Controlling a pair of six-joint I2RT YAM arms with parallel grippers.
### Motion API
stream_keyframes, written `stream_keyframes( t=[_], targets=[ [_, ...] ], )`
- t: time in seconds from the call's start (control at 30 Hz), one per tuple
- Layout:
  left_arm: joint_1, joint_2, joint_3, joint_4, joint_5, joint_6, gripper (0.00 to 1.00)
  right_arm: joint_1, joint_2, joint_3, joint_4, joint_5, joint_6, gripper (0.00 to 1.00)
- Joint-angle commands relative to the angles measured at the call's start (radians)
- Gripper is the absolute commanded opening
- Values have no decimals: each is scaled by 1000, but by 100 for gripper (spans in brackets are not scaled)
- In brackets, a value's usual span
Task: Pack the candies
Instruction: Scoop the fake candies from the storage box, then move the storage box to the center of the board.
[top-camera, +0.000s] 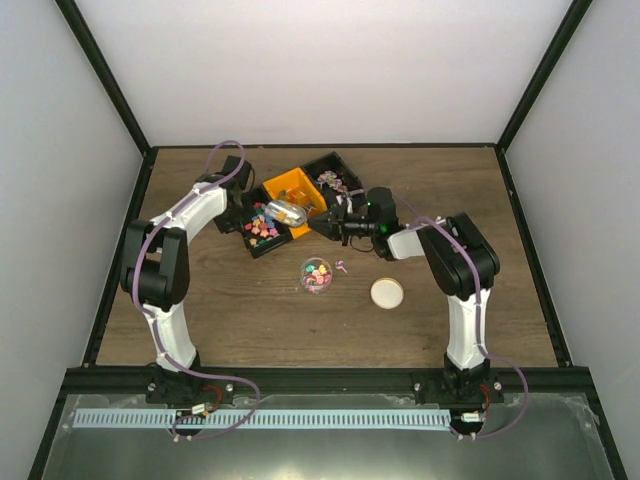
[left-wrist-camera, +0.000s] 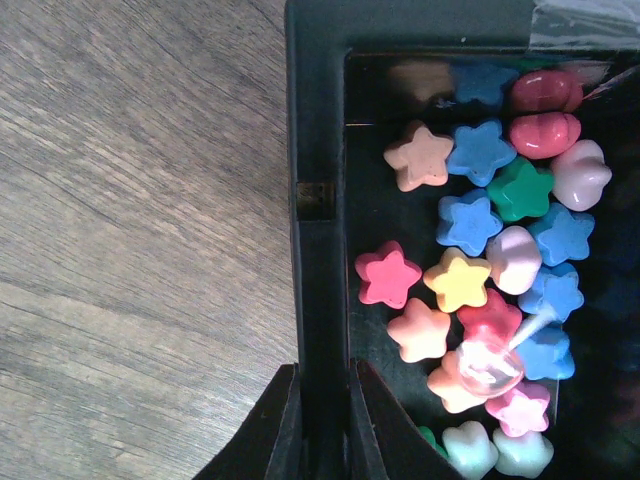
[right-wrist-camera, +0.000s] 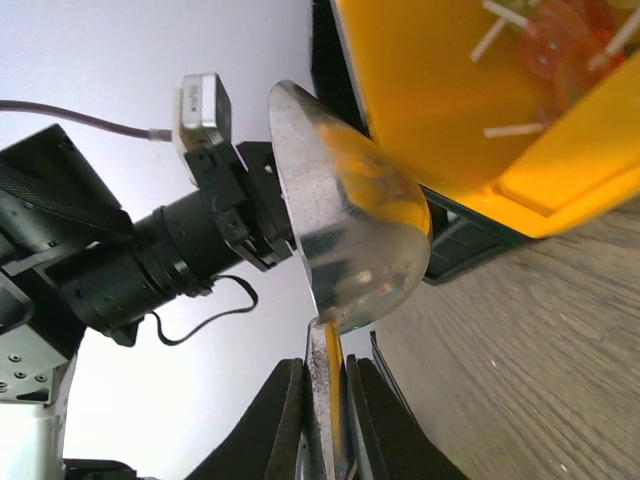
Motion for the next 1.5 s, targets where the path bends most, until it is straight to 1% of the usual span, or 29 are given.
stream_keyframes(
  t=[0.0, 0.3, 0.53, 0.6, 0.73, 0.9, 1.03, 1.1, 1.23, 1.3, 1.47],
  targets=[
    [-6, 112, -63, -46, 92, 2, 4, -2, -50, -22, -15, -41, -44, 1],
    [-4, 110, -72, -34, 100, 2, 4, -8, -207, -117, -79, -35, -83, 1],
    [-2, 112, -77, -22, 112, 4, 4, -37, -382, -288, -72, -38, -87, 1],
    [-2, 112, -78, -20, 115, 4, 4, -52, -445, -339, -103, -37, -108, 1],
    [0, 115, -81, -15, 120, 4, 4, -85, -592, -396, -274, -40, -208, 1],
    [0, 116, -89, -6, 131, 4, 4, -121, -764, -425, -609, -25, -381, 1],
    [0, 116, -91, -2, 130, 6, 4, -149, -911, -512, -675, -36, -391, 1],
    [0, 117, -92, 0, 129, 7, 4, -156, -972, -533, -747, -22, -416, 1],
    [1, 118, -96, 6, 134, 8, 4, -155, -1045, -530, -915, 24, -503, 1],
    [0, 123, -98, 10, 138, 6, 4, -155, -1064, -526, -964, 46, -538, 1],
    [0, 129, -97, 15, 148, 5, 4, -152, -1043, -483, -1066, 83, -616, 1]
  ],
)
